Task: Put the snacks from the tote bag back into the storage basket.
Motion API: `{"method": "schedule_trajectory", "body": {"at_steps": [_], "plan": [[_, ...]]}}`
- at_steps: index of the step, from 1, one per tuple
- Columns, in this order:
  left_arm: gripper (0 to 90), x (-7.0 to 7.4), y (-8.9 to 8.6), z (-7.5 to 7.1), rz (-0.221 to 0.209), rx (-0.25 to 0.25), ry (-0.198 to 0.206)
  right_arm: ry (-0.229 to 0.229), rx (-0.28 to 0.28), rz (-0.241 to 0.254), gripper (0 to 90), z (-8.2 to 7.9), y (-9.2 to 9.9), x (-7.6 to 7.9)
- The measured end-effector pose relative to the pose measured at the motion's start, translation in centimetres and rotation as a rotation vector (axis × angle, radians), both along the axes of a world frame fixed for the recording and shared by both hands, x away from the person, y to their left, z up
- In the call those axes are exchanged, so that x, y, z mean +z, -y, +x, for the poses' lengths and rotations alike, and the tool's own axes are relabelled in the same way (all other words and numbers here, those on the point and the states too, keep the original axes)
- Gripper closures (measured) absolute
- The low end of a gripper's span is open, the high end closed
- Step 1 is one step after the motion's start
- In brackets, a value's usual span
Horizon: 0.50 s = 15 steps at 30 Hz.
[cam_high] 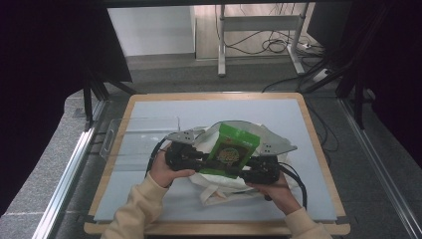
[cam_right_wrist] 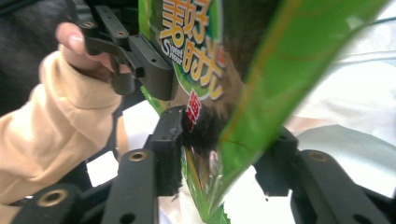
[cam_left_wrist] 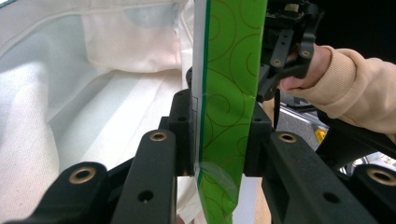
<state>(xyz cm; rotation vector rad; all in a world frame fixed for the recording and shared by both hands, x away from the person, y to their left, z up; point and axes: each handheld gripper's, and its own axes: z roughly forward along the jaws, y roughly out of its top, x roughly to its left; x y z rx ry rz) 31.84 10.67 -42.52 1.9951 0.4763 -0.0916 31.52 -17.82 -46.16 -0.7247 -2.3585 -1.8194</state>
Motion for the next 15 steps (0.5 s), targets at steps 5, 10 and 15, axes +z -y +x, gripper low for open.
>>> {"method": "schedule_trajectory", "body": {"at_steps": [5, 10, 15], "plan": [[63.0, -0.3, 0.1, 0.1, 0.019, 0.005, 0.020, 0.008, 0.044, 0.019, 70.8, 0.0, 0.4, 0.3], [48.8, -0.4, 0.0, 0.1, 0.057, 0.067, 0.059, 0.028, 0.029, -0.004, 71.9, 0.0, 0.8, 0.8], [43.1, -0.3, -0.6, 0.3, 0.065, 0.097, 0.064, 0.054, -0.003, -0.039, 71.9, 0.0, 1.5, 1.4]]}}
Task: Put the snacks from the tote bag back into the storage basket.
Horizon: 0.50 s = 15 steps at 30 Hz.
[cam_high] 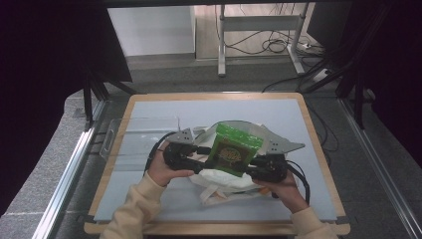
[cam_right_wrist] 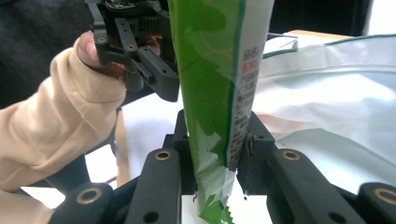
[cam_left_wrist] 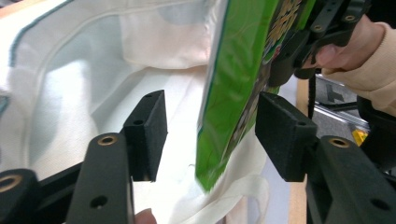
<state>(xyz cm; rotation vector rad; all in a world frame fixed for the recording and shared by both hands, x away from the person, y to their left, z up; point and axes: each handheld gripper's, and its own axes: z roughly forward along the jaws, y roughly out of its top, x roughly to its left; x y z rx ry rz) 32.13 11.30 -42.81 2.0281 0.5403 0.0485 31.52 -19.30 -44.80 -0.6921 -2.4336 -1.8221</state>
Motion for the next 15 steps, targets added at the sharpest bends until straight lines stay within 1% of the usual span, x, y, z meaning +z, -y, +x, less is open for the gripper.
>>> {"method": "schedule_trajectory", "body": {"at_steps": [4, 8, 10, 15], "plan": [[41.0, 0.1, -0.4, 0.0, 0.003, 0.009, 0.000, 0.016, -0.022, -0.034, 71.9, 0.0, 0.3, 0.4], [40.2, 0.3, -0.5, -0.1, 0.009, 0.016, 0.006, 0.038, -0.042, -0.099, 71.9, 0.0, 0.6, 0.9], [39.9, 0.4, -0.6, -0.3, 0.019, 0.021, 0.014, 0.039, -0.043, -0.134, 71.9, 0.1, 0.8, 1.1], [39.6, 0.8, -0.7, -0.4, 0.029, 0.034, 0.027, 0.067, -0.053, -0.210, 71.9, 0.4, 1.1, 1.5]]}}
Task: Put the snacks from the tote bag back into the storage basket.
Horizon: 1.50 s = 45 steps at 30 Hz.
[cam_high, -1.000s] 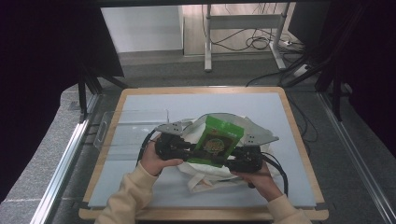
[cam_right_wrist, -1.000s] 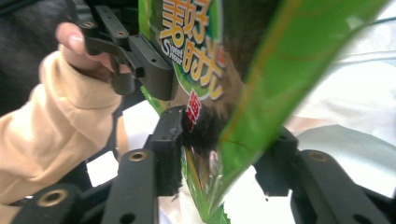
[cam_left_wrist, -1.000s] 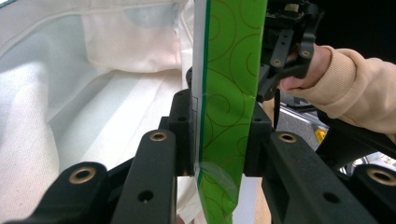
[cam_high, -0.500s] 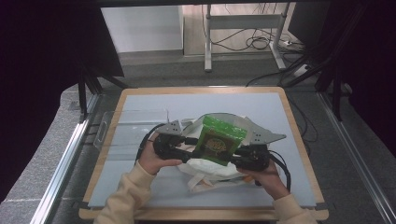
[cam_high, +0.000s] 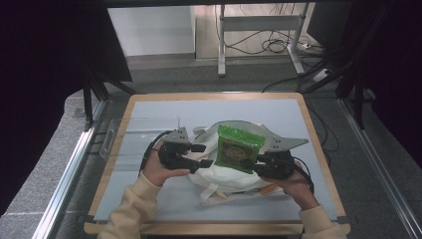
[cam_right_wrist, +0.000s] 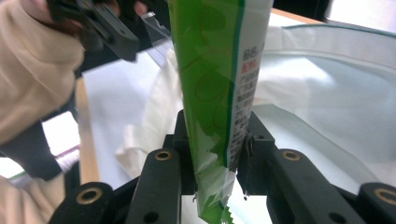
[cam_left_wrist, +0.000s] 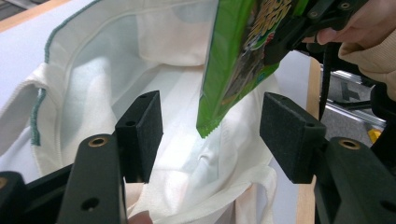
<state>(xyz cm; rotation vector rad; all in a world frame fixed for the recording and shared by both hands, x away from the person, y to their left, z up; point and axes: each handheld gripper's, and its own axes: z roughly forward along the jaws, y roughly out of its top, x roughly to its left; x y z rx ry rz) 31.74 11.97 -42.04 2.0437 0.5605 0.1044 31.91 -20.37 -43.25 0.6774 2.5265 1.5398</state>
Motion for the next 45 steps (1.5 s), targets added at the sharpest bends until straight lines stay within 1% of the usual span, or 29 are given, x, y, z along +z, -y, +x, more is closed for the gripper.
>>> {"method": "schedule_trajectory", "body": {"at_steps": [4, 7, 9, 11, 13, 17, 20, 23, 27, 29, 31, 33, 36, 39, 40, 42, 43, 44, 45], "plan": [[39.5, 0.4, 0.2, 0.0, 0.010, 0.009, 0.005, 0.003, -0.002, -0.038, 71.9, 0.3, 0.0, -0.1], [39.6, 1.0, 0.2, 0.0, 0.010, 0.009, 0.019, 0.004, 0.000, -0.059, 71.9, 0.5, 0.1, -0.2], [39.3, 1.6, 0.3, -0.1, 0.022, 0.007, 0.031, 0.006, 0.001, -0.063, 71.9, 0.6, 0.2, -0.2], [38.9, 2.2, 0.3, -0.1, 0.032, 0.001, 0.040, 0.020, -0.003, -0.078, 71.9, 0.8, 0.2, -0.1], [38.6, 2.9, 0.3, 0.0, 0.048, -0.001, 0.054, 0.016, 0.000, -0.072, 71.9, 1.0, 0.2, 0.1], [37.8, 4.2, 0.5, 0.2, 0.080, -0.016, 0.079, 0.023, 0.012, -0.111, 71.9, 1.2, -0.1, 0.1], [37.7, 4.9, 0.7, 0.7, 0.099, -0.041, 0.080, 0.030, 0.025, -0.138, 71.8, 1.4, -0.3, -0.1], [37.4, 5.3, 0.9, 1.3, 0.123, -0.066, 0.083, 0.030, 0.040, -0.150, 71.9, 1.5, -0.5, -0.3], [37.2, 6.1, 1.6, 2.1, 0.176, -0.109, 0.094, 0.033, 0.053, -0.170, 71.8, 1.6, -0.7, -0.4], [36.8, 6.6, 2.1, 2.5, 0.205, -0.133, 0.104, 0.035, 0.055, -0.185, 71.8, 1.6, -0.9, -0.4], [36.5, 7.2, 2.7, 2.8, 0.229, -0.153, 0.114, 0.040, 0.064, -0.188, 71.8, 1.6, -1.1, -0.4], [36.4, 7.8, 3.1, 3.0, 0.249, -0.174, 0.129, 0.043, 0.072, -0.194, 71.8, 1.4, -1.2, -0.3], [36.6, 8.4, 3.9, 3.2, 0.280, -0.219, 0.133, 0.050, 0.075, -0.202, 71.8, 1.3, -1.4, -0.3], [38.0, 8.4, 4.9, 3.4, 0.330, -0.266, 0.134, 0.053, 0.080, -0.205, 71.8, 1.2, -1.5, -0.2], [39.4, 8.3, 5.3, 3.4, 0.348, -0.284, 0.133, 0.054, 0.080, -0.206, 71.8, 1.2, -1.6, -0.2], [43.1, 7.9, 6.0, 3.4, 0.397, -0.320, 0.131, 0.056, 0.082, -0.206, 71.8, 1.2, -1.6, -0.2], [44.4, 7.7, 6.4, 3.4, 0.420, -0.328, 0.130, 0.056, 0.084, -0.205, 71.8, 1.1, -1.7, -0.2], [46.4, 7.6, 6.7, 3.3, 0.437, -0.341, 0.129, 0.055, 0.084, -0.206, 71.8, 1.1, -1.7, -0.1], [48.7, 7.5, 6.9, 3.3, 0.445, -0.355, 0.129, 0.058, 0.086, -0.206, 71.8, 1.1, -1.8, -0.1]]}}
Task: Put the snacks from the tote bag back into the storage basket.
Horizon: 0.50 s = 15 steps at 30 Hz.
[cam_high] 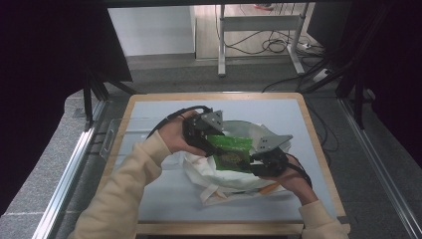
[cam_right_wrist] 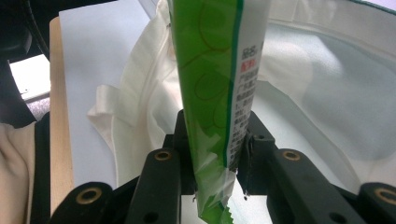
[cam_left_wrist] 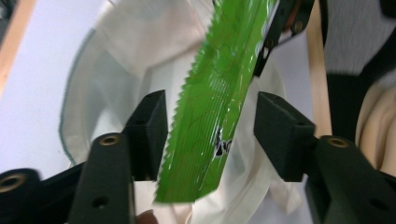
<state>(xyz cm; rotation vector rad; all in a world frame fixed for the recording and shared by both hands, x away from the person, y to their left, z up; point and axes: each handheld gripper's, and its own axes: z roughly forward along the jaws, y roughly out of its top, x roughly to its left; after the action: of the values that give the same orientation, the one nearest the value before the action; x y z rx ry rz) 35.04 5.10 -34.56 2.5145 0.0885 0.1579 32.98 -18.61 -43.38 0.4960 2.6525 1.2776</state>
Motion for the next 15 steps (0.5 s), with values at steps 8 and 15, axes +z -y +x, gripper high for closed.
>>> {"method": "schedule_trajectory", "body": {"at_steps": [8, 15], "plan": [[72.2, -0.36, 0.55, -0.05, 0.057, -0.037, 0.014, -0.002, 0.010, -0.011, 71.1, -0.16, -0.53, -0.14], [76.6, -0.43, -0.31, 0.06, 0.037, -0.024, 0.008, 0.001, -0.017, 0.020, 60.8, -0.22, -0.46, -0.07]]}}
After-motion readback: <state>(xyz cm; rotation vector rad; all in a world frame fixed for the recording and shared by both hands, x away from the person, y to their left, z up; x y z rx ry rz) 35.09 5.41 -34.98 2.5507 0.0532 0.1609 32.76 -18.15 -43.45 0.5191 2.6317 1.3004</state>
